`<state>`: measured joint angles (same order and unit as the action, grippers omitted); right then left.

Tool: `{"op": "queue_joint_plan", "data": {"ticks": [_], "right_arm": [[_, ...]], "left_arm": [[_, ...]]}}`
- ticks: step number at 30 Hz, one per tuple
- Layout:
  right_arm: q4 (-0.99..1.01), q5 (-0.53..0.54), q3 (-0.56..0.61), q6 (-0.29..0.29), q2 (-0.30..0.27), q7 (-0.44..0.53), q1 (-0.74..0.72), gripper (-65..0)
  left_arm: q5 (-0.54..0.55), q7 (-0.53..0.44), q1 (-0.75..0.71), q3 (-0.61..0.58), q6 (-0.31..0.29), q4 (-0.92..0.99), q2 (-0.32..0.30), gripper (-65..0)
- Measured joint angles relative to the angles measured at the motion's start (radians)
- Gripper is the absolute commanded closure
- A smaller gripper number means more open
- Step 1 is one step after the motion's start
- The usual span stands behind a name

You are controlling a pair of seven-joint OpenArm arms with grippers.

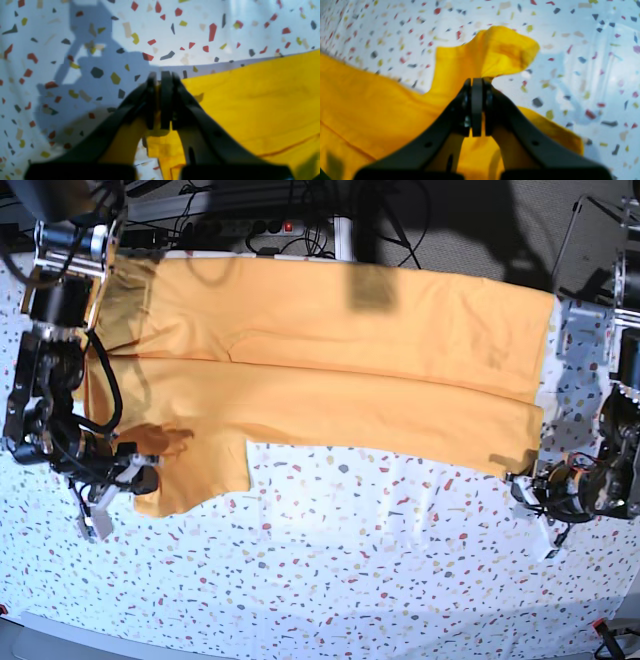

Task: Fold the T-shirt properly
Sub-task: 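Grasp the sleeve end with the right gripper and tuck it inward, then grasp both short ends of the folded strip with both grippers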

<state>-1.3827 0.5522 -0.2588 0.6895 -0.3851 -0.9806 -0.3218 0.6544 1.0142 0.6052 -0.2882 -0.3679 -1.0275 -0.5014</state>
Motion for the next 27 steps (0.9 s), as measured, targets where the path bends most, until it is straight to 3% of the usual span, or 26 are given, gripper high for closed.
{"op": "queue_joint_plan", "data": {"ticks": [6, 13, 27], "right_arm": [[-0.242, 0.072, -0.045, 0.0, 0.006, -0.04, 0.175, 0.0], [-0.477, 0.206, -0.257, 0.0, 0.005, -0.09, 0.408, 0.0], [-0.709, 0.334, -0.581, 0.0, 0.006, -0.103, 0.731, 0.0]], "left_arm": [[-0.001, 0.026, -0.084, -0.001, 0.001, -0.13, -0.047, 0.0], [-0.041, 0.041, -0.233, -0.001, 0.004, -0.434, -0.119, 0.0], [-0.387, 0.064, -0.491, 0.018, 0.194, -0.846, -0.138, 0.0]]}}
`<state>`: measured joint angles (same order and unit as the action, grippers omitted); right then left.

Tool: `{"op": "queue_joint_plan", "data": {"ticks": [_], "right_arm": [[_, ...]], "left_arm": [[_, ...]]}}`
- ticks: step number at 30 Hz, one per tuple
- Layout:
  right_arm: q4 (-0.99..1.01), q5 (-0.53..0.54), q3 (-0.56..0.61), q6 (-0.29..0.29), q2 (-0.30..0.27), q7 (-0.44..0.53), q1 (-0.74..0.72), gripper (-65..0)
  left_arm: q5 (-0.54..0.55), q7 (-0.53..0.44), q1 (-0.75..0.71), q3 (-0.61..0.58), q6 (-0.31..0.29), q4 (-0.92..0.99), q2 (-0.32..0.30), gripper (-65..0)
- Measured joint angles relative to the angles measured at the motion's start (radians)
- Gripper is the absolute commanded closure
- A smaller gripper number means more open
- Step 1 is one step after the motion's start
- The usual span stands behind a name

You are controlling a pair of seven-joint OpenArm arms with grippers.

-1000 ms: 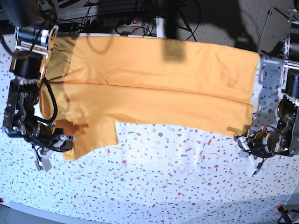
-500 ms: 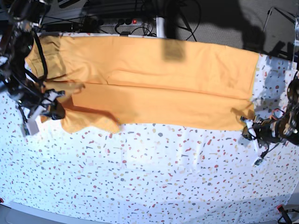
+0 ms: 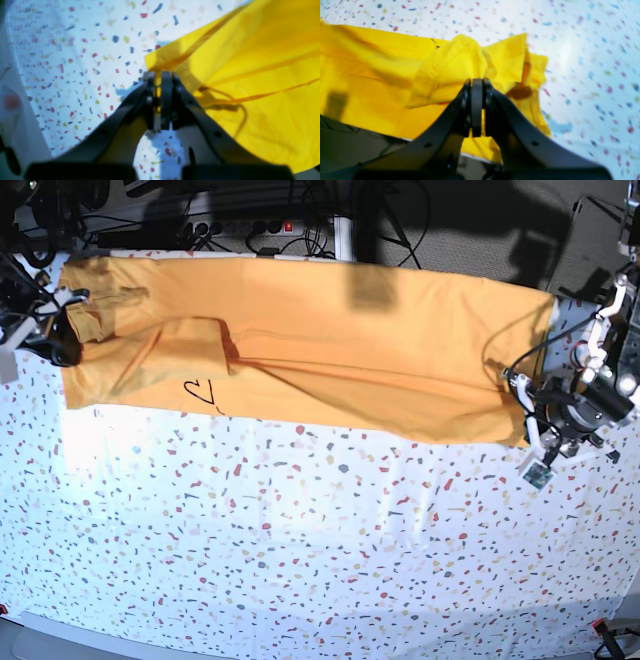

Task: Fold the T-shirt properly
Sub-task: 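Grasp both short ends of the folded strip with both grippers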

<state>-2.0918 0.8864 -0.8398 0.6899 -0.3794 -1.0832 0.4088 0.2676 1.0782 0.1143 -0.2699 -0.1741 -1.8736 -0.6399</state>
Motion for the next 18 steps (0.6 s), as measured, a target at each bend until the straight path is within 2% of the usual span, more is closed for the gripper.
{"op": "queue_joint_plan", "data": {"ticks": [8, 13, 18], "right_arm": [[0.0, 0.0, -0.036, 0.0, 0.005, -0.001, 0.047, 0.0], [0.0, 0.0, -0.036, 0.0, 0.056, -0.019, 0.063, 0.0], [0.0, -0.001, -0.037, 0.0, 0.089, 0.003, 0.071, 0.0]], "left_arm": [[-0.036, 0.02, -0.068, 0.0, 0.011, -0.035, 0.0, 0.0], [-0.078, 0.023, -0.139, 0.0, 0.014, -0.035, 0.0, 0.0], [-0.093, -0.001, -0.185, 0.0, 0.014, -0.035, 0.0, 0.0]]}}
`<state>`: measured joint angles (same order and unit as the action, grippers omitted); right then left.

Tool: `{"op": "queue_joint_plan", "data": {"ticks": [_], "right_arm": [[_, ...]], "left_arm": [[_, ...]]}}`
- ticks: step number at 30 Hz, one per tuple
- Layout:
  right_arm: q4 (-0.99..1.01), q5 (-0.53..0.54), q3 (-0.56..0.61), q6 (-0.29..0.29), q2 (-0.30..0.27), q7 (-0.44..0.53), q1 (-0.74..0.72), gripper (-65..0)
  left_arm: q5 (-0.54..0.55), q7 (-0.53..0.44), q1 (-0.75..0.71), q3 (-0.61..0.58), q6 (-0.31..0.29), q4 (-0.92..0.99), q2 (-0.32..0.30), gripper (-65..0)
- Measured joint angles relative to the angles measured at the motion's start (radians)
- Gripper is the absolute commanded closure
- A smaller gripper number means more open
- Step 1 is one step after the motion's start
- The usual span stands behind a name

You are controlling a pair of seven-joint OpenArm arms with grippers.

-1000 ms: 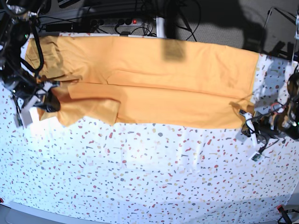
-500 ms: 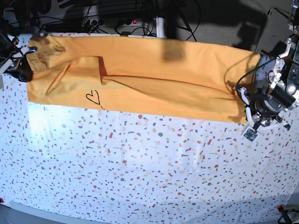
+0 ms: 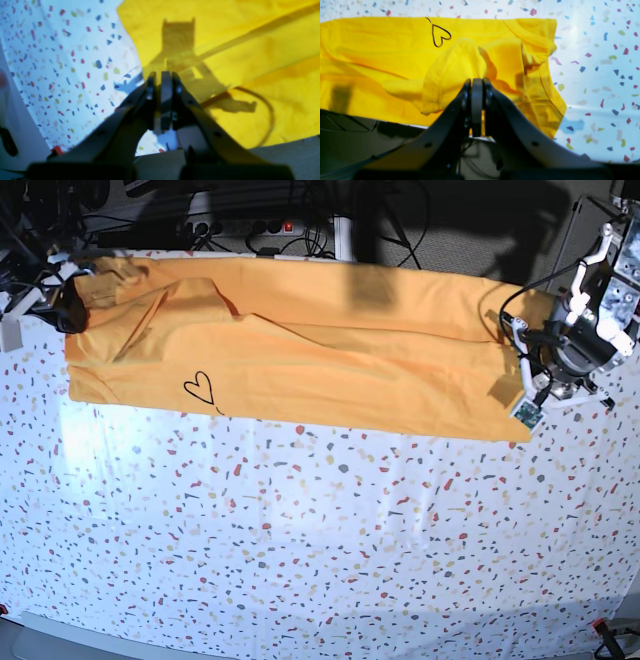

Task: Fold the T-shirt properly
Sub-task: 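Grasp both short ends of the folded strip with both grippers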

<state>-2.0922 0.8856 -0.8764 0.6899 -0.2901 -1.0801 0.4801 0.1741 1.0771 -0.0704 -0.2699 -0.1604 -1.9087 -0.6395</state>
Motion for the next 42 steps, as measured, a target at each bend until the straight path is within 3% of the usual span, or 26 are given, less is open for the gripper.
{"op": "queue_joint_plan", "data": {"ticks": [3, 6, 16, 23, 27, 30, 36, 42], "right_arm": [[0.0, -0.003, 0.0, 0.0, 0.006, 0.001, 0.0, 0.0], [0.0, -0.004, 0.0, 0.0, 0.028, -0.07, 0.003, 0.0], [0.0, -0.002, 0.0, 0.0, 0.141, -0.066, 0.066, 0.0], [0.0, -0.013, 0.0, 0.0, 0.141, 0.035, 0.049, 0.0], [0.0, -0.098, -0.001, 0.0, 0.141, 0.055, -0.013, 0.0], [0.0, -0.107, 0.0, 0.0, 0.129, 0.111, -0.062, 0.0], [0.0, -0.124, 0.0, 0.0, 0.079, 0.111, -0.115, 0.0], [0.0, -0.125, 0.0, 0.0, 0.077, 0.127, -0.114, 0.0]], "left_arm": [[-0.027, 0.0, -0.008, 0.0, 0.008, 0.0, 0.0, 0.0], [-0.032, 0.012, -0.008, 0.0, 0.012, 0.0, 0.0, 0.0], [-0.031, 0.038, -0.008, 0.0, 0.012, 0.0, 0.0, 0.0], [-0.085, -0.055, -0.008, 0.0, 0.012, 0.0, 0.0, 0.0], [-0.096, -0.142, -0.007, 0.0, 0.012, 0.0, 0.0, 0.0], [-0.096, -0.175, -0.007, 0.0, 0.053, 0.0, 0.0, 0.0], [-0.237, -0.124, -0.007, 0.0, 0.054, 0.0, 0.0, 0.0], [-0.242, -0.106, -0.007, 0.0, 0.057, 0.0, 0.0, 0.0]]}}
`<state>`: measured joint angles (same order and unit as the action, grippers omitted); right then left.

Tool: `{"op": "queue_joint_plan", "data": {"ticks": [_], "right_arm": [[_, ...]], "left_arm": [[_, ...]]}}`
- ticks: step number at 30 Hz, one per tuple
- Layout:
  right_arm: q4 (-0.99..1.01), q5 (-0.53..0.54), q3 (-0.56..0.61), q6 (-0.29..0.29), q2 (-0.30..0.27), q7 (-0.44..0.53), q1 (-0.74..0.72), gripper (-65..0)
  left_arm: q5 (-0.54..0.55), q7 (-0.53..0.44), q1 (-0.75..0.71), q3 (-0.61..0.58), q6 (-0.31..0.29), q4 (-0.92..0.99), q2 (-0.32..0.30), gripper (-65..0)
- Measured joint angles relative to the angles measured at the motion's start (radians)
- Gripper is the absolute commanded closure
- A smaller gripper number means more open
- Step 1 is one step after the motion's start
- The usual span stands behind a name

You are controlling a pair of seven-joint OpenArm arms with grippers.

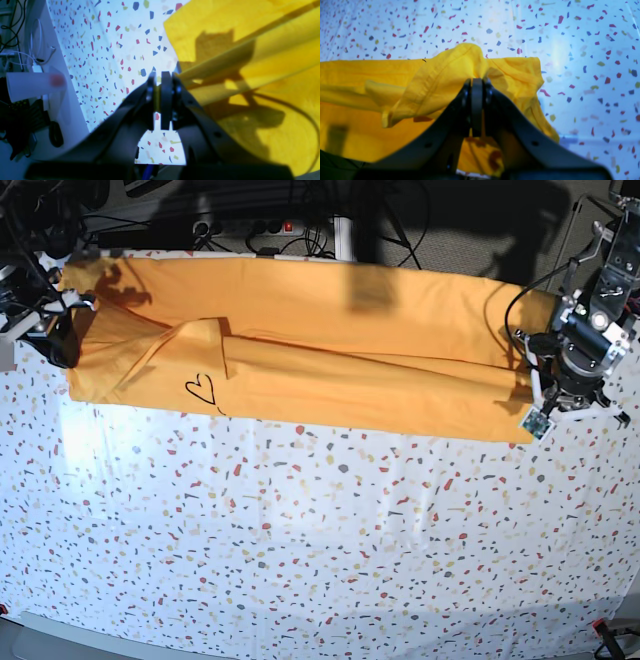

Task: Fold the T-shirt properly
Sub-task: 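Grasp both short ends of the folded strip with both grippers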

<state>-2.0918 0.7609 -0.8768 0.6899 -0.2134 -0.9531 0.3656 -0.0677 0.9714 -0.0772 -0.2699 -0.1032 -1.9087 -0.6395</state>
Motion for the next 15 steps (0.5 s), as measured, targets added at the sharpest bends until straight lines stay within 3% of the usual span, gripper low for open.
{"op": "queue_joint_plan", "data": {"ticks": [4, 15], "right_arm": [[0.034, -0.076, 0.0, 0.0, 0.0, 0.084, 0.0, 0.0], [0.314, -0.097, 0.0, -0.001, 0.003, 0.137, -0.107, 0.0]], "left_arm": [[0.0, -0.077, 0.0, 0.0, 0.046, 0.0, 0.0, 0.0], [0.088, -0.161, 0.0, 0.0, 0.044, 0.0, 0.0, 0.0]]}}
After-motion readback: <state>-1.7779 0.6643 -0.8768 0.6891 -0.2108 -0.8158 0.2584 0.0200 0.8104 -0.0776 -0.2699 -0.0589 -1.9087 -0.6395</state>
